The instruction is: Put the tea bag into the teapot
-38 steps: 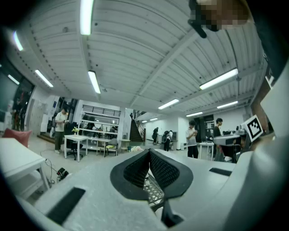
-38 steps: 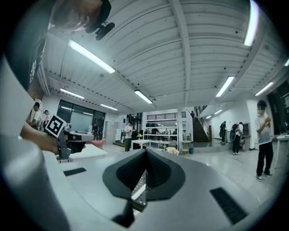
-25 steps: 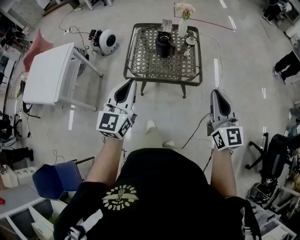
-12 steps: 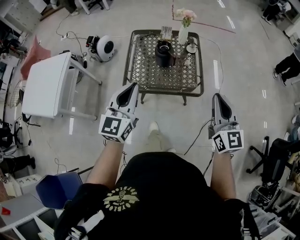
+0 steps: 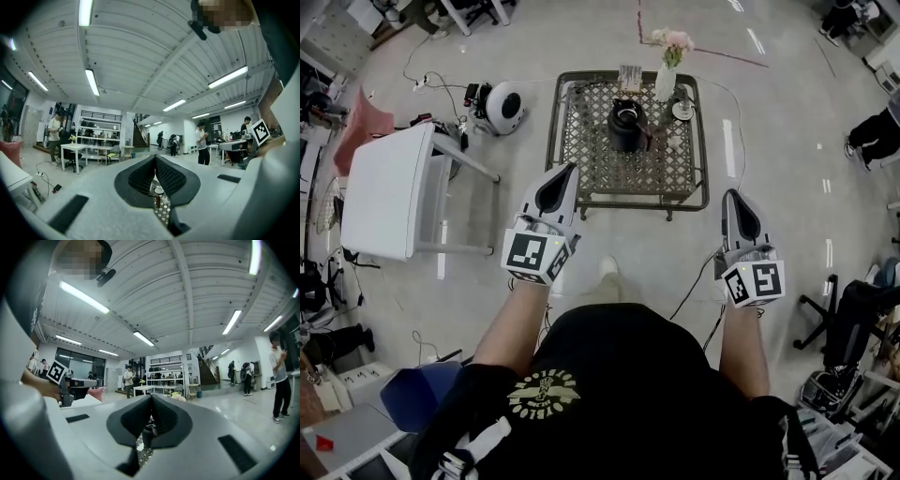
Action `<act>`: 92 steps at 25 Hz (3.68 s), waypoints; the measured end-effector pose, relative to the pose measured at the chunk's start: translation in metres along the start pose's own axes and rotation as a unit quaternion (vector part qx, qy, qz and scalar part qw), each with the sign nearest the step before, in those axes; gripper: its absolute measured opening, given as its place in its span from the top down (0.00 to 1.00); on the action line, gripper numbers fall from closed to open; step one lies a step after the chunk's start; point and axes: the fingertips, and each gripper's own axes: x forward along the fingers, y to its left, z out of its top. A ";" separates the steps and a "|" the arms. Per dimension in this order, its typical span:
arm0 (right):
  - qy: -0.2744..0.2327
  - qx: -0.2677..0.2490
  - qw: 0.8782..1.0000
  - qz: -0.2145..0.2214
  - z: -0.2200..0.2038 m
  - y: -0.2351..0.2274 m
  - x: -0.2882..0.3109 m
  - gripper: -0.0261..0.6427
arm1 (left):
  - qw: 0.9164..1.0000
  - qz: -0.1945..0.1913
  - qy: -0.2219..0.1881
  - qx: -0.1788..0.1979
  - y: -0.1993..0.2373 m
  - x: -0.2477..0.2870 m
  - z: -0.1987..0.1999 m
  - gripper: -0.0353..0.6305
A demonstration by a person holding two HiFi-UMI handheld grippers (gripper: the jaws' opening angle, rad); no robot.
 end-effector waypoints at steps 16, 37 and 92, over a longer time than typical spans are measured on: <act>0.009 0.006 1.000 -0.022 0.003 -0.001 0.084 0.95 | 0.999 -0.030 -0.006 -0.019 0.072 0.054 -0.003 0.93; 0.027 -0.014 0.998 -0.051 0.001 -0.021 0.117 0.95 | 0.999 -0.044 0.023 -0.019 0.107 0.092 -0.024 0.93; 0.221 0.050 0.973 0.033 -0.217 -0.143 0.266 0.89 | 0.990 0.017 0.134 -0.049 0.130 0.248 -0.167 0.93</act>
